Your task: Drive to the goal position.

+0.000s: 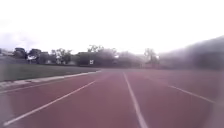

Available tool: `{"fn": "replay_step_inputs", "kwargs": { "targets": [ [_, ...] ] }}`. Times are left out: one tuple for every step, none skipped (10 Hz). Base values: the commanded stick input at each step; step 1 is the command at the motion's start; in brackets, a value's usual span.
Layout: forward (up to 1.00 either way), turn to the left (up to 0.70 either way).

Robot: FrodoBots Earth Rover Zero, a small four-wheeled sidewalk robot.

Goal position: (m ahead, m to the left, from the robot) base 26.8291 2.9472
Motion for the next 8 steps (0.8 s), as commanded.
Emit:
{"fn": "replay_step_inputs", "kwargs": {
  "targets": [
    [0.70, -0.07],
    [0.70, 0.00],
    [0.70, 0.00],
    [0.70, 0.00],
    [0.70, 0.00],
    [0.70, 0.00],
    [0.70, 0.00],
    [0.70, 0.00]
  ]
}}
